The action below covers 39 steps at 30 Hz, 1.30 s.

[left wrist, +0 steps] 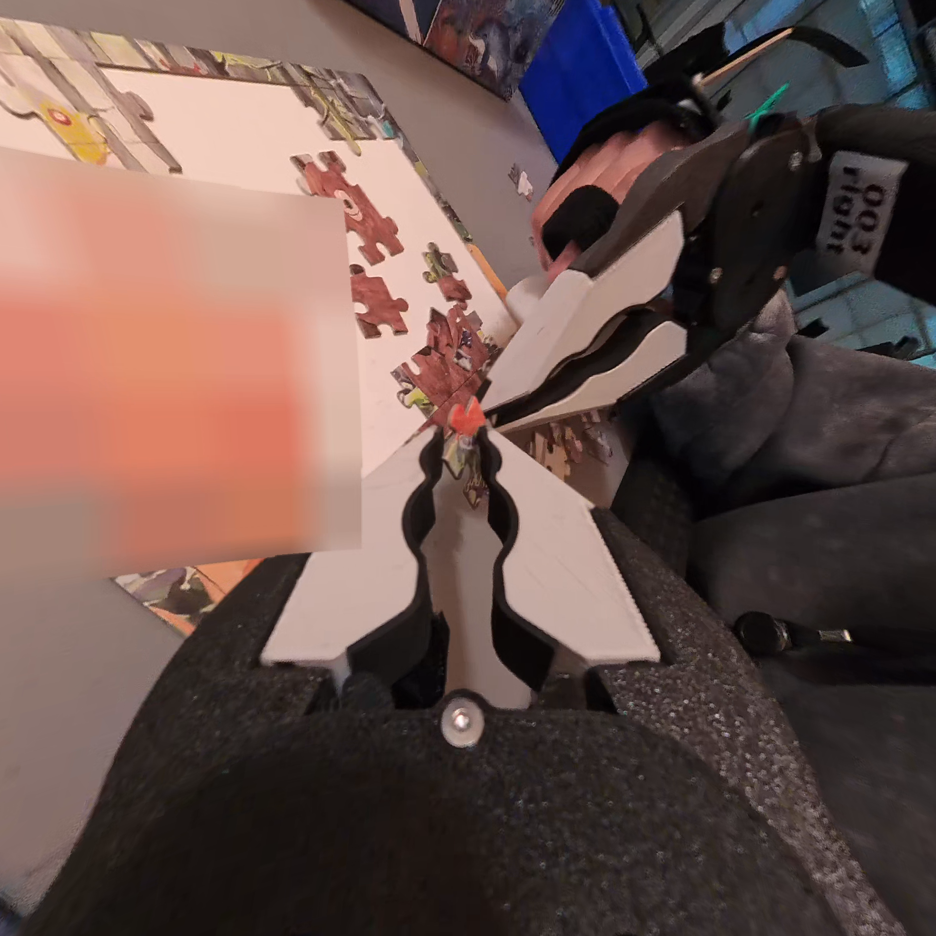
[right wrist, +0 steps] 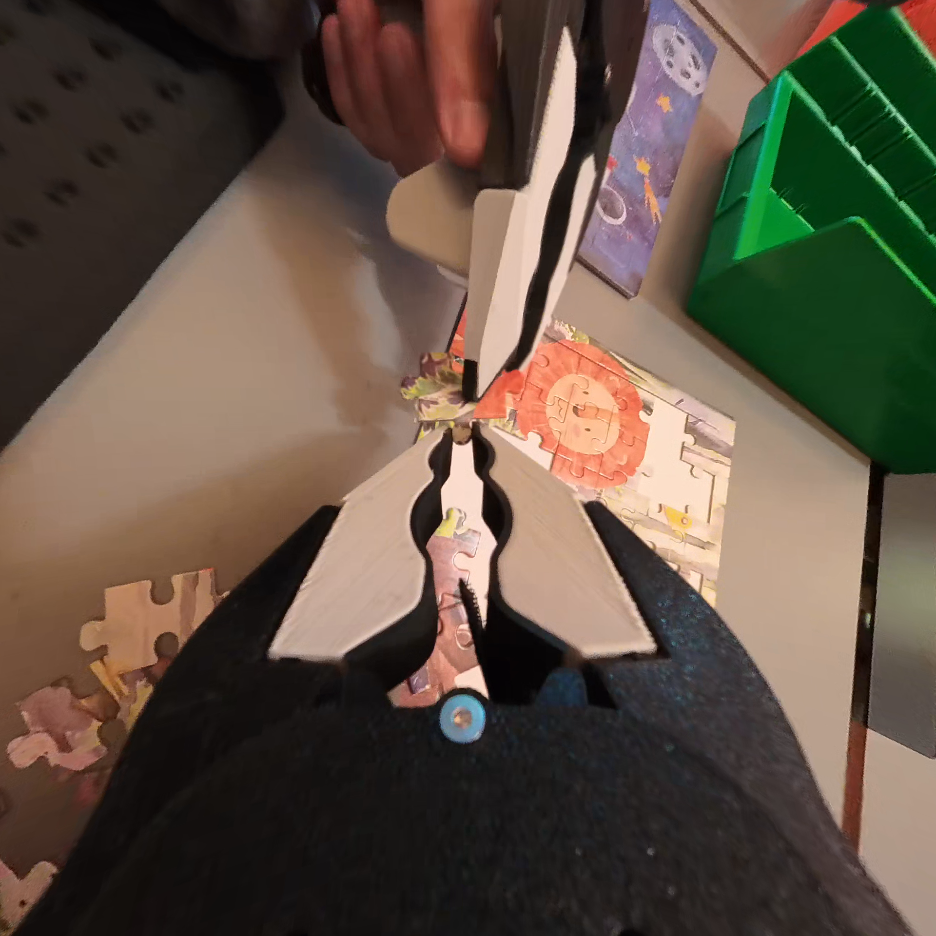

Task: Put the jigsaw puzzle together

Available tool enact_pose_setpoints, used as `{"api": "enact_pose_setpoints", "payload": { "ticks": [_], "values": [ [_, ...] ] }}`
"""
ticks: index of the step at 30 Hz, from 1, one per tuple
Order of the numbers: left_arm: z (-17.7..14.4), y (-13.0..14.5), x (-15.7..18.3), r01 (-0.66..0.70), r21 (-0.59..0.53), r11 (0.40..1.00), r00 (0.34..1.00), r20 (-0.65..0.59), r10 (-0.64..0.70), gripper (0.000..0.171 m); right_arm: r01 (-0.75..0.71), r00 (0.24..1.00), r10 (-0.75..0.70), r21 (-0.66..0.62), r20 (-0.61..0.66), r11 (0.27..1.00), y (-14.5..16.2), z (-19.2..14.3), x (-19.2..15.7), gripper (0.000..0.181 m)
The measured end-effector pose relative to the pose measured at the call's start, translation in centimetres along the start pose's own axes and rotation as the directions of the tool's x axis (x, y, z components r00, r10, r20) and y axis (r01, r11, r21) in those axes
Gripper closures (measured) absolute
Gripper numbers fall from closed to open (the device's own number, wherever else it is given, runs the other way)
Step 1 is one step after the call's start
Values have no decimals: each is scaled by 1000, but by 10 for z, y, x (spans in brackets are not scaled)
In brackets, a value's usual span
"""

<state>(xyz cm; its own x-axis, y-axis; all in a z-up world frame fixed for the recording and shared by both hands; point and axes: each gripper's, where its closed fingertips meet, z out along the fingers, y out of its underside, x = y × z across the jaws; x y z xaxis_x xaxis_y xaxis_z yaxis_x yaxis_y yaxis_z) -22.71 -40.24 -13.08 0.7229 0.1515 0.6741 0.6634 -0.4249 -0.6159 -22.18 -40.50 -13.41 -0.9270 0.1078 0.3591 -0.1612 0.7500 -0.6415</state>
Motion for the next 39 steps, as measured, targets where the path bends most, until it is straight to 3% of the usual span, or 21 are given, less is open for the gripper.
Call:
{"api": "enact_pose_setpoints", "payload": {
  "ticks": [2, 6, 8, 11, 14, 17, 22, 25, 27, 29, 30, 31, 34, 39],
  "values": [
    [-1, -3, 8, 11, 24, 1000, 999, -50, -10, 169, -21, 1000, 21, -17, -6, 1000, 6, -2, 3, 174],
    [-3, -7, 8, 41, 71, 997, 998, -47, -37, 171, -160, 983, 157, -25, -94, 987, 18, -6, 24, 177],
    [-8, -18, 4, 101, 159, 982, 994, -43, -96, 171, -281, 957, 277, -42, -83, 959, 26, -7, 27, 154],
    [-21, -38, -3, 225, 327, 918, 974, -82, -209, 171, -431, 901, 433, 87, -15, 898, 5, -9, 27, 149],
    [-26, -46, -8, 309, 402, 862, 951, -128, -281, 171, -499, 852, 519, 195, -67, 844, -12, -8, 37, 141],
    [-25, -46, -9, 328, 420, 846, 945, -128, -302, 171, -522, 817, 545, 159, -188, 838, -5, -3, 48, 125],
    [-17, -43, -4, 344, 414, 843, 939, -138, -315, 170, -494, 842, 501, 86, -202, 865, -2, 3, 41, 150],
    [-15, -36, -5, 316, 384, 868, 948, -102, -300, 161, -475, 859, 471, 29, -201, 879, 8, 6, 37, 150],
    [-22, -32, -17, 276, 394, 877, 955, -8, -297, 143, -472, 869, 454, -53, -196, 880, 26, 10, 33, 150],
    [-33, -30, -31, 195, 416, 888, 957, 118, -265, 146, -485, 871, 461, -151, -170, 861, 46, 16, 28, 150],
    [-37, -29, -37, 141, 409, 902, 954, 189, -234, 159, -489, 872, 469, -186, -144, 852, 51, 20, 25, 150],
    [-39, -26, -43, 81, 381, 921, 944, 267, -193, 170, -492, 870, 477, -215, -122, 843, 55, 23, 23, 150],
    [-36, -20, -55, -99, 222, 970, 887, 461, -15, 171, -504, 863, 495, -248, -104, 827, 56, 30, 25, 150],
    [-14, -17, -55, -226, 33, 974, 833, 525, 175, 171, -506, 858, 510, -275, -61, 818, 56, 33, 26, 150]
  ]
}}
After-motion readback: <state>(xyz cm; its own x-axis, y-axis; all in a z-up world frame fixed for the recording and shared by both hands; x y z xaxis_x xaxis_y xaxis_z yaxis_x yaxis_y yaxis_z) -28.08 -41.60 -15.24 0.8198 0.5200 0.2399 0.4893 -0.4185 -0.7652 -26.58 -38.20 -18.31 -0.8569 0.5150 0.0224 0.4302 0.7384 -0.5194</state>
